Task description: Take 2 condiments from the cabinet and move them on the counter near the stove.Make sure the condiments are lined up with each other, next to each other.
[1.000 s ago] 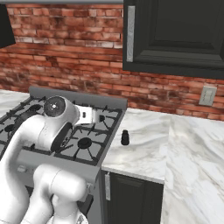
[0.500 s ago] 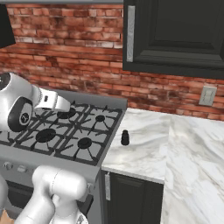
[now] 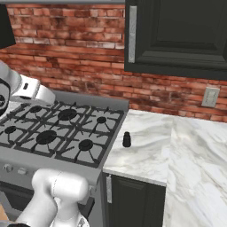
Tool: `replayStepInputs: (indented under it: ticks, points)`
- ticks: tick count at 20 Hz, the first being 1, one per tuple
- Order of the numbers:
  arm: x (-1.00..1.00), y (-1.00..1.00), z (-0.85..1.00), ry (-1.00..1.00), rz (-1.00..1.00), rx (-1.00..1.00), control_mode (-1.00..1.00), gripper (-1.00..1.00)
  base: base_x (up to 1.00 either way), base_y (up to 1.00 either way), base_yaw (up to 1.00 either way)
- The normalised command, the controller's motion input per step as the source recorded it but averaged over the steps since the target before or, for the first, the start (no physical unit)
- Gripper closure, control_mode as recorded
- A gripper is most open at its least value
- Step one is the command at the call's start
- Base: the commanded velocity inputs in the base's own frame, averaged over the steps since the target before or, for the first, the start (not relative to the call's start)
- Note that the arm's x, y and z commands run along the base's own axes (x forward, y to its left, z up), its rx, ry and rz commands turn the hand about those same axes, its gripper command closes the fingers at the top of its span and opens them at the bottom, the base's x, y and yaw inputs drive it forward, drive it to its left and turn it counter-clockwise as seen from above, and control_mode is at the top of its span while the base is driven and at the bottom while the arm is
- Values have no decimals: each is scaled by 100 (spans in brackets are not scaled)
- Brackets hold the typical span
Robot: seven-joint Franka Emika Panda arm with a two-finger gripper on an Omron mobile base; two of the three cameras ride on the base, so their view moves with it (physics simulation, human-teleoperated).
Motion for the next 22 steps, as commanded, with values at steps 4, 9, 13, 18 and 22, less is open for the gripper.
replayStepInputs:
  ticks: [4,9,13,18,22]
  points:
    - [-51,0,4,0,11,11,-100,-100,0,0,0]
    - [-34,-7,0,0,14,11,-100,-100,0,0,0]
    - [-21,-10,4,0,13,0,-100,-100,0,0,0]
    - [-16,-7,2,-1,4,0,-100,-100,0,0,0]
    - [-31,-19,0,-10,0,0,-100,-100,0,0,0]
